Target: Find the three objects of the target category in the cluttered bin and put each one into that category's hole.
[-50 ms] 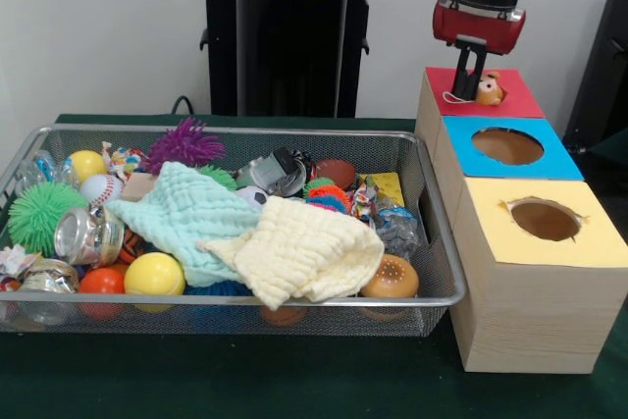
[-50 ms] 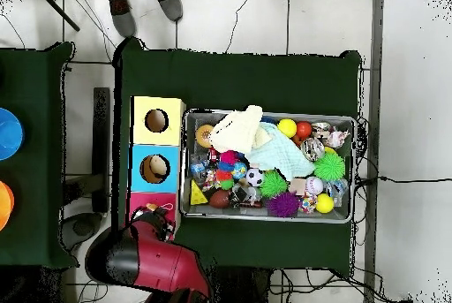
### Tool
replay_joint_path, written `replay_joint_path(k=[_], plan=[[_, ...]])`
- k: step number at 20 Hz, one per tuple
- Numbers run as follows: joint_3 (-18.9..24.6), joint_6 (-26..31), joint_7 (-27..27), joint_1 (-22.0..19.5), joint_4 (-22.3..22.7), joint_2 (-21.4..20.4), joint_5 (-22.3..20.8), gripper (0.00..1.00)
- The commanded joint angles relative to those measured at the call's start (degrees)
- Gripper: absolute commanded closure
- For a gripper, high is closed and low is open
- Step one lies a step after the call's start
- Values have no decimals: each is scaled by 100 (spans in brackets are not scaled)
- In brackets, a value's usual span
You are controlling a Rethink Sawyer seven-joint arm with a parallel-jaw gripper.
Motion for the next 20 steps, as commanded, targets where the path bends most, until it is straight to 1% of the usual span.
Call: replay_joint_path(k=[1, 10, 14, 20], plan=[[655, 688, 898, 59, -326, 112, 14, 100], [733, 616, 839, -21, -311, 154, -9, 100], [720, 644, 900, 71, -353, 189, 26, 100], [684, 1014, 897, 119, -351, -38, 4, 100]])
